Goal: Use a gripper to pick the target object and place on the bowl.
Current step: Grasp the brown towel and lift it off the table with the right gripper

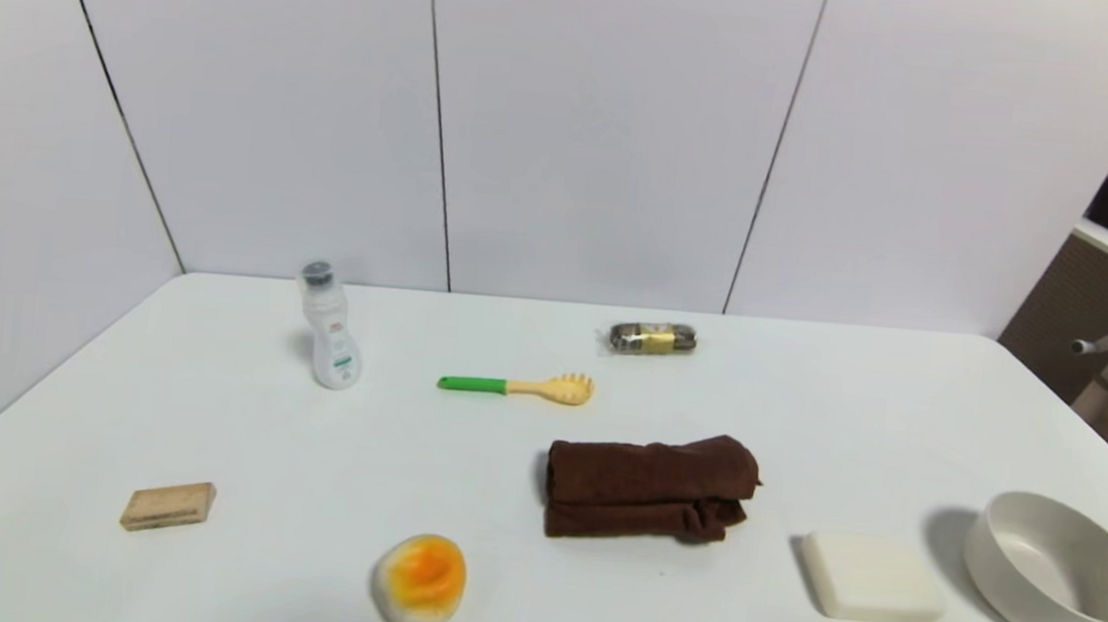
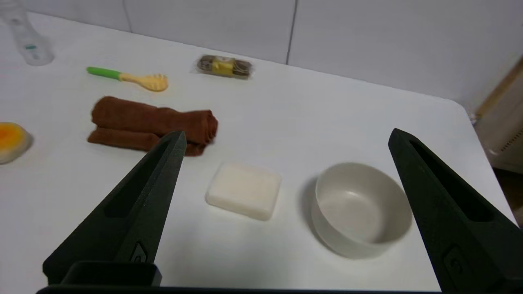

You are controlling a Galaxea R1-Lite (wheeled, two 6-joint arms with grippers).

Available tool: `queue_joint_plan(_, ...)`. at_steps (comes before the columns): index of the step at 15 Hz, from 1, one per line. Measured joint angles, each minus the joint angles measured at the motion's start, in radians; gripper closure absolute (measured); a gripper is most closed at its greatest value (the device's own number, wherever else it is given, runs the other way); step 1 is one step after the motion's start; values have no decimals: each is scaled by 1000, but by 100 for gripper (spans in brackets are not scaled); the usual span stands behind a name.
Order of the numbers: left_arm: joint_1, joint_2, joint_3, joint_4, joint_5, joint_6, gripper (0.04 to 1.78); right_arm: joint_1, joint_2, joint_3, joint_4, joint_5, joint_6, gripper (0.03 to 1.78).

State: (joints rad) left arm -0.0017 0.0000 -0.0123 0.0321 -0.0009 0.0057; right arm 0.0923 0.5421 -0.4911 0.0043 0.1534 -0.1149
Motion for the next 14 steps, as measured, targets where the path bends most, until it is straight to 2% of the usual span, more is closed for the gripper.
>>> queue_joint_plan(2, 0, 0, 0, 0, 0, 0, 13, 71, 161, -120, -1, 32, -27, 10)
queue_joint_plan(4, 0, 0, 0, 0, 0, 0, 13, 162, 306, -208, 3, 62, -81, 10)
queue_joint_plan(6, 0, 0, 0, 0, 0, 0, 13, 258, 426, -272, 5, 87, -139, 10)
queue_joint_plan(8, 0, 0, 0, 0, 0, 0, 13, 337, 538, -317, 6, 134, -198, 10)
queue_joint_plan(11, 0, 0, 0, 0, 0, 0, 13, 398, 688, -352, 11, 264, -267, 10)
queue_joint_plan(14, 0, 0, 0, 0, 0, 0, 13, 406, 835, -374, 7, 410, -356, 10)
